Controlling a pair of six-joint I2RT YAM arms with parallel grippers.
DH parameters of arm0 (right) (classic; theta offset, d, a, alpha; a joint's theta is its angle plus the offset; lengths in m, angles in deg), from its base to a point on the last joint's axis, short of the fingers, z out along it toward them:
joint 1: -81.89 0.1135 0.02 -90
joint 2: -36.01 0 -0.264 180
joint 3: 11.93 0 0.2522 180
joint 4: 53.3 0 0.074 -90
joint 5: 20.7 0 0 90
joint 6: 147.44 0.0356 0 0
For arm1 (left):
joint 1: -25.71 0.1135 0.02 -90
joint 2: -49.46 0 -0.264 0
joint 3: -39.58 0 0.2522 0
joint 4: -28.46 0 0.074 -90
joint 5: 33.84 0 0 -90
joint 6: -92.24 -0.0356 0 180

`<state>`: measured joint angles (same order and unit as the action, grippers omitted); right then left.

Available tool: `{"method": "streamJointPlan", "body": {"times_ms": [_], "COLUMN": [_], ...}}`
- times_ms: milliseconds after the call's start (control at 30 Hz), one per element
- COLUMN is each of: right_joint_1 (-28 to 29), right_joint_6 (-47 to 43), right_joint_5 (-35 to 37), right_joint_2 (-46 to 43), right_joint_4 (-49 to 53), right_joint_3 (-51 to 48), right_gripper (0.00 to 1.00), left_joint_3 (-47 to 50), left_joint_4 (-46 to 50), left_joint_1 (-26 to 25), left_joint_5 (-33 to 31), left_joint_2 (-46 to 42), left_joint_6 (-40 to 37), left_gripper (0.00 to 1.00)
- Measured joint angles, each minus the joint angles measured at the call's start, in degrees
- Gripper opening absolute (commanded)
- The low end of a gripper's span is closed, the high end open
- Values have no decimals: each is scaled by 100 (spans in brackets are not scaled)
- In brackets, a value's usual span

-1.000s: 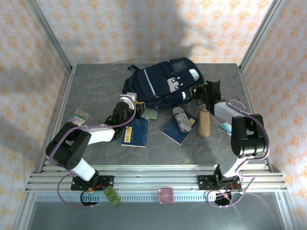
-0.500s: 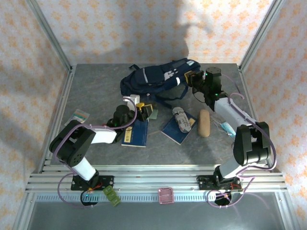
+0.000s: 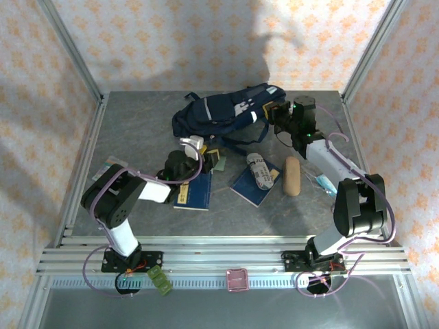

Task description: Pack the student bag

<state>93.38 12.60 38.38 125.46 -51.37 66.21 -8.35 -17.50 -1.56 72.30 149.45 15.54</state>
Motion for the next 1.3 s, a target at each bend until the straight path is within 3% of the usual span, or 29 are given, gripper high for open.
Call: {"method": "streamJointPlan", "body": {"times_ms": [200, 400, 500, 767, 1033, 1300], "right_joint_1": [11, 17, 37, 48, 101, 70], "right_joint_6": [-2, -2, -9, -46, -131, -249], "right_joint_5": [0, -7, -11, -13, -17, -15], "right_joint_2": [0, 0, 0, 0, 0, 7], "right_joint_4": [-2, -4, -7, -2, 20, 26], "right_joint_3": [2, 0, 0, 0, -44, -140], "right_gripper": [0, 0, 0, 0, 0, 0], "left_joint_3": [-544, -933, -997, -885, -245, -251], "left_joint_4": [133, 393, 472, 529, 555, 1366], "left_joint_1": [79, 81, 81, 149, 544, 695], "left_joint_5": [13, 68, 140, 140, 166, -146], "left_joint_2": [267, 562, 605, 560, -24, -297], "left_joint_6": [-247, -420, -433, -433, -243, -291], "left_gripper": [51, 15, 3, 0, 0, 0]}}
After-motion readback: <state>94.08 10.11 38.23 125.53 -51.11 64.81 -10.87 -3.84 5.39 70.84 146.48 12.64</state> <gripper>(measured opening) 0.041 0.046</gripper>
